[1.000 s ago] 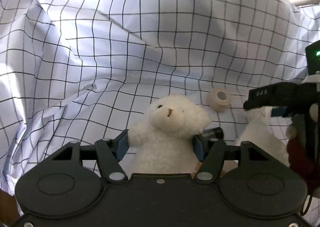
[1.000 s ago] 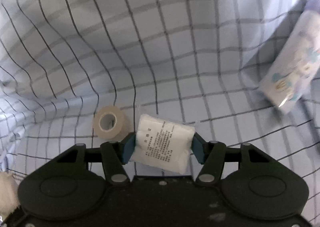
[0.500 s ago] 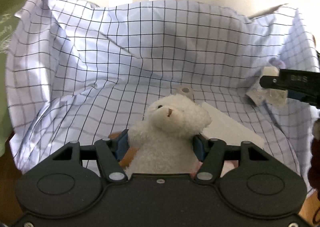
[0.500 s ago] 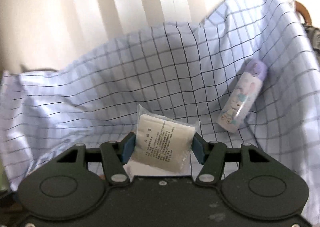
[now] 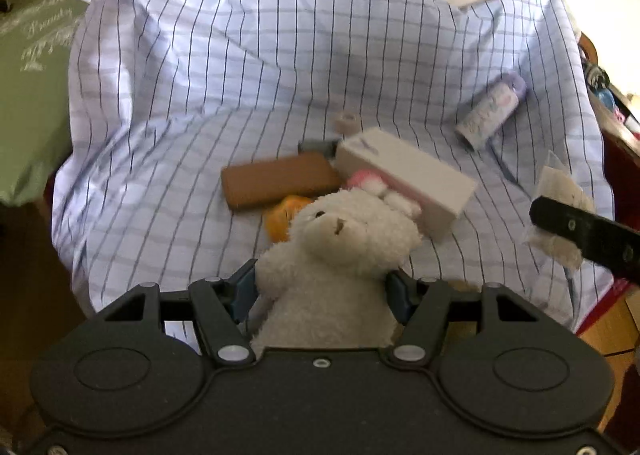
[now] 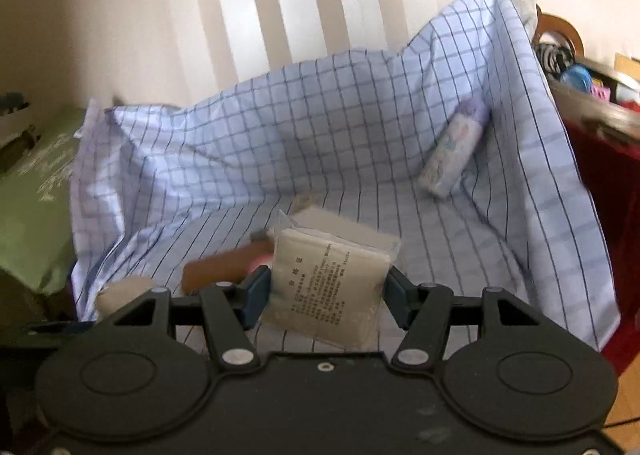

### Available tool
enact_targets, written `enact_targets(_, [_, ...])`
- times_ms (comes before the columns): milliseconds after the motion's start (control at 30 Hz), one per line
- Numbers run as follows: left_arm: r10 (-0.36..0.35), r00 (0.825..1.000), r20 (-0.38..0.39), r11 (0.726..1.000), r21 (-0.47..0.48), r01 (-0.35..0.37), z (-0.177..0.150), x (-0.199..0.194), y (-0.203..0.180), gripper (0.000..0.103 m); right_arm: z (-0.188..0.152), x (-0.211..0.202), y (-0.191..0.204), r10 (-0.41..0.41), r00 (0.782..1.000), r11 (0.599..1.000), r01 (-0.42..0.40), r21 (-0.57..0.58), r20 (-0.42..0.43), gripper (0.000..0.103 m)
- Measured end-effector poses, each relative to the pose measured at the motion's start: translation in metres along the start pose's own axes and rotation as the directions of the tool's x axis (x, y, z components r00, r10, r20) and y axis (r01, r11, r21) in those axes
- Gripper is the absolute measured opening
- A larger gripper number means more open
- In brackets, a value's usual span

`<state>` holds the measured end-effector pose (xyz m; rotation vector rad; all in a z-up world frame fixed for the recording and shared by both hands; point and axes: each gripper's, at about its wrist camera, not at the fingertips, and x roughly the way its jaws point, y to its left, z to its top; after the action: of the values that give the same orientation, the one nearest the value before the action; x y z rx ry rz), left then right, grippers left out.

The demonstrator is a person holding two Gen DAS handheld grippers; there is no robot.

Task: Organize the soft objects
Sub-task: 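Carry the teddy bear with the left gripper while the right gripper carries the gauze pack to the basket, then open the left gripper over the basket while the right gripper releases the gauze pack inside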

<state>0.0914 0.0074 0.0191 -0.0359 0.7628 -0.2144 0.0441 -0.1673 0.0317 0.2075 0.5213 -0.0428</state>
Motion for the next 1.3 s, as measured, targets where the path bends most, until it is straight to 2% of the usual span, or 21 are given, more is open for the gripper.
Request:
enact_targets(267, [0.012,0.999,-0.052,1.000,-0.005,-0.012,-0.037,-0.006,-0.013,0.060,-0.038,-0.041,-0.007,-0.008,1.000,0.999,0.008,0.032,0.005,0.060])
enact_targets(500, [0.041,0.995,-0.087,0.999,-0.027,-0.043,-0.058,-0.003,-0.016,0.060,-0.054,-0.067,-0.012,-0.029,0.999,0.999,0.028,0.036,0.025,0.060])
enact_targets(633, [0.044,0.993,-0.108,0.998,-0.037,-0.048,-0.063,0.003,-0.015,0.062,-0.059,-0.066,-0.009,-0.043,0.999,0.999,0.043,0.021,0.022,0.060])
enact_targets(800, [0.049,0.994,-0.099,0.997,-0.053,-0.054,-0.068,0.000,-0.013,0.066,-0.064,-0.062,-0.009,-0.034,0.999,0.999,0.035,0.021,-0.011,0.061])
enact_targets(900, [0.045,0.994,-0.097,0.997,-0.058,-0.051,-0.069,0.001,-0.014,0.073,-0.063,-0.059,-0.012,-0.035,0.999,0.999,0.036,0.036,-0.023,0.061])
enact_targets(1100, [0.053,0.995,-0.088,0.997,-0.051,-0.058,-0.070,0.000,-0.016,0.073,-0.063,-0.054,-0.016,-0.043,0.998,0.998,0.045,0.047,-0.051,0.061])
enact_targets(1300, [0.092,0.993,-0.075,0.993,-0.063,-0.096,-0.076,-0.005,-0.016,0.074,-0.064,-0.048,-0.017,-0.049,0.996,0.997,0.053,0.050,-0.080,0.061])
